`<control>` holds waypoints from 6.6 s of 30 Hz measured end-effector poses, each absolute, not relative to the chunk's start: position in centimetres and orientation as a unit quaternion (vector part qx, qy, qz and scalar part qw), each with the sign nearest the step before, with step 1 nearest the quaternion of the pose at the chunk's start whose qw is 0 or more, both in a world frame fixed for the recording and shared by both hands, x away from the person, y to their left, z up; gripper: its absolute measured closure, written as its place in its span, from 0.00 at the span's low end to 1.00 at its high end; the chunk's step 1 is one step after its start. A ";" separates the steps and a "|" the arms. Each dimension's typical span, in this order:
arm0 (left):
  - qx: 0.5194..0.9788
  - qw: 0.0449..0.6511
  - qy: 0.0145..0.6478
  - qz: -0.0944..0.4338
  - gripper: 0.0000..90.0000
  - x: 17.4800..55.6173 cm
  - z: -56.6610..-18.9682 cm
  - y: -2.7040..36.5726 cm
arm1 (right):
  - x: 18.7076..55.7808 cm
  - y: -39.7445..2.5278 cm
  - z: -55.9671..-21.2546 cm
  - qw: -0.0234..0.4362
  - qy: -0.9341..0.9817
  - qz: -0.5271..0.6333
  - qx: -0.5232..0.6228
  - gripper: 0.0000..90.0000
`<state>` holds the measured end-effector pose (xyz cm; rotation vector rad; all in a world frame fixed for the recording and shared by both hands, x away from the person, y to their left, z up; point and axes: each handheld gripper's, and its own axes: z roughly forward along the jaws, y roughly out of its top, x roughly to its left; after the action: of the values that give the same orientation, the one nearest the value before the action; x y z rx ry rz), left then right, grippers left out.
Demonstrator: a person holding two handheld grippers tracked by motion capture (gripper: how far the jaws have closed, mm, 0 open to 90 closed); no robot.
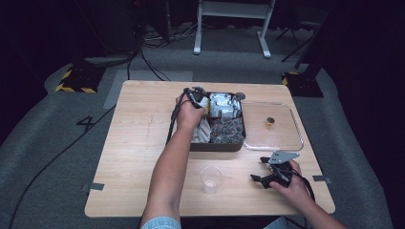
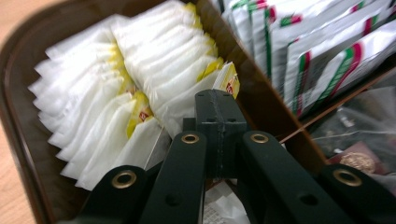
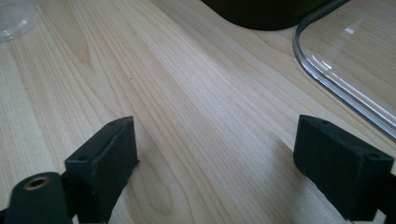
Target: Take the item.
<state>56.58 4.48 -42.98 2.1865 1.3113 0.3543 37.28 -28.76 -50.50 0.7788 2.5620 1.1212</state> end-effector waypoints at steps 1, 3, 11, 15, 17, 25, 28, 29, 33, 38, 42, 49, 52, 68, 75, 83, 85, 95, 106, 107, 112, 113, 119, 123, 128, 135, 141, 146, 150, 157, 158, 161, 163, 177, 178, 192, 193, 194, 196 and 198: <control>0.814 0.283 0.488 0.135 1.00 56.5 -42.8 4.5 | 37.3 -28.8 -50.5 0.119 0.876 0.383 0.266 0.15; 0.809 0.296 0.488 0.140 1.00 56.4 -42.4 4.6 | 37.3 -28.8 -50.5 0.119 0.876 0.383 0.267 0.15; 0.797 0.329 0.486 0.140 1.00 55.7 -40.4 5.8 | 37.3 -28.8 -50.5 0.119 0.876 0.383 0.267 0.15; 0.792 0.352 0.478 0.140 1.00 55.0 -39.3 6.2 | 37.3 -28.8 -50.5 0.119 0.876 0.383 0.267 0.15; 0.791 0.362 0.473 0.140 1.00 54.6 -38.7 6.5 | 37.3 -28.8 -50.5 0.119 0.876 0.383 0.266 0.15; 0.792 0.389 0.448 0.141 1.00 52.1 -36.2 7.5 | 37.3 -28.8 -50.5 0.119 0.877 0.383 0.266 0.15; 0.790 0.401 0.441 0.142 1.00 51.1 -35.4 8.0 | 37.3 -28.7 -50.5 0.118 0.877 0.383 0.266 0.15; 0.790 0.404 0.439 0.143 1.00 50.9 -35.2 8.2 | 37.3 -28.7 -50.5 0.118 0.877 0.383 0.266 0.15; 0.787 0.421 0.429 0.140 1.00 49.5 -34.2 9.0 | 37.3 -28.7 -50.5 0.118 0.877 0.383 0.266 0.15; 0.790 0.434 0.408 0.141 1.00 47.2 -33.3 9.6 | 37.1 -28.6 -50.5 0.121 0.876 0.383 0.269 0.15; 0.795 0.434 0.398 0.145 1.00 45.3 -32.8 9.6 | 37.0 -28.5 -50.5 0.119 0.876 0.382 0.269 0.15; 0.799 0.460 0.363 0.135 1.00 41.7 -32.1 9.5 | 36.9 -28.4 -50.5 0.118 0.877 0.383 0.266 0.15; 0.798 0.479 0.343 0.127 1.00 40.4 -32.1 9.4 | 36.9 -28.4 -50.5 0.118 0.877 0.383 0.266 0.15; 0.799 0.511 0.294 0.117 1.00 34.2 -33.1 8.8 | 36.9 -28.4 -50.5 0.118 0.877 0.383 0.266 0.15; 0.808 0.505 0.280 0.120 1.00 32.6 -34.4 8.0 | 36.9 -28.4 -50.5 0.118 0.877 0.383 0.266 0.15; 0.809 0.508 0.274 0.111 1.00 31.7 -36.2 7.4 | 36.9 -28.4 -50.5 0.118 0.877 0.383 0.266 0.15; 0.809 0.509 0.273 0.108 1.00 31.5 -36.6 7.3 | 36.9 -28.4 -50.5 0.118 0.877 0.383 0.266 0.15; 0.810 0.508 0.276 0.099 1.00 31.2 -38.9 6.9 | 36.9 -28.4 -50.5 0.118 0.877 0.383 0.266 0.15; 0.812 0.510 0.273 0.079 1.00 29.9 -40.3 6.5 | 36.9 -28.4 -50.5 0.118 0.877 0.383 0.266 0.15; 0.814 0.509 0.272 0.075 1.00 29.7 -40.5 6.4 | 36.9 -28.4 -50.5 0.118 0.877 0.383 0.266 0.15; 0.814 0.506 0.277 0.070 1.00 29.5 -41.1 6.3 | 36.9 -28.4 -50.5 0.118 0.877 0.383 0.266 0.15; 0.814 0.506 0.276 0.070 1.00 29.5 -41.2 6.4 | 36.9 -28.4 -50.5 0.118 0.877 0.383 0.266 0.15; 0.813 0.506 0.280 0.067 1.00 29.3 -41.6 6.5 | 36.9 -28.4 -50.5 0.118 0.877 0.383 0.266 0.15; 0.815 0.507 0.276 0.052 0.99 29.4 -41.8 6.5 | 36.9 -28.4 -50.5 0.118 0.877 0.383 0.266 0.15; 0.818 0.505 0.269 0.054 0.63 29.2 -41.9 6.1 | 36.9 -28.4 -50.5 0.118 0.877 0.383 0.266 0.15; 0.816 0.505 0.271 0.076 0.57 29.3 -41.7 6.7 | 36.9 -28.4 -50.5 0.118 0.877 0.383 0.266 0.15; 0.821 0.490 0.272 0.107 0.49 29.3 -41.0 7.5 | 36.9 -28.4 -50.5 0.118 0.877 0.383 0.266 0.15; 0.827 0.473 0.281 0.118 0.44 28.9 -40.4 8.7 | 36.9 -28.4 -50.5 0.118 0.877 0.383 0.266 0.15; 0.827 0.458 0.298 0.130 0.41 28.6 -40.4 10.1 | 36.9 -28.4 -50.5 0.118 0.877 0.383 0.266 0.15; 0.834 0.428 0.318 0.145 0.36 28.4 -40.7 12.1 | 36.9 -28.4 -50.5 0.118 0.877 0.383 0.266 0.15; 0.833 0.426 0.321 0.145 0.36 28.4 -40.7 12.3 | 36.9 -28.4 -50.5 0.118 0.877 0.383 0.266 0.15; 0.832 0.420 0.329 0.148 0.35 28.5 -41.0 13.2 | 37.0 -28.4 -50.5 0.117 0.877 0.383 0.265 0.15; 0.832 0.415 0.339 0.145 0.34 28.6 -41.2 13.7 | 37.0 -28.4 -50.5 0.117 0.877 0.383 0.265 0.15; 0.828 0.367 0.400 0.146 0.33 30.4 -45.0 18.4 | 37.0 -28.4 -50.5 0.117 0.877 0.383 0.264 0.15; 0.828 0.362 0.402 0.147 0.33 30.6 -45.3 18.6 | 37.0 -28.4 -50.5 0.117 0.877 0.383 0.264 0.15; 0.822 0.330 0.442 0.137 0.31 32.1 -48.0 21.7 | 37.0 -28.4 -50.5 0.117 0.877 0.383 0.264 0.15; 0.822 0.330 0.443 0.135 0.31 32.1 -48.2 21.8 | 37.0 -28.4 -50.5 0.117 0.877 0.383 0.264 0.15; 0.826 0.321 0.445 0.132 0.30 32.2 -48.3 22.0 | 37.0 -28.4 -50.5 0.117 0.877 0.383 0.265 0.15; 0.832 0.304 0.445 0.133 0.27 32.2 -48.6 22.5 | 37.0 -28.4 -50.5 0.117 0.877 0.383 0.264 0.15; 0.838 0.287 0.444 0.138 0.27 32.2 -48.8 22.9 | 37.0 -28.4 -50.5 0.117 0.877 0.383 0.264 0.15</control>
<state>32.21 22.94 -48.76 2.2376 1.1858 0.3687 36.98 -28.39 -50.49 0.7738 2.5681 1.1199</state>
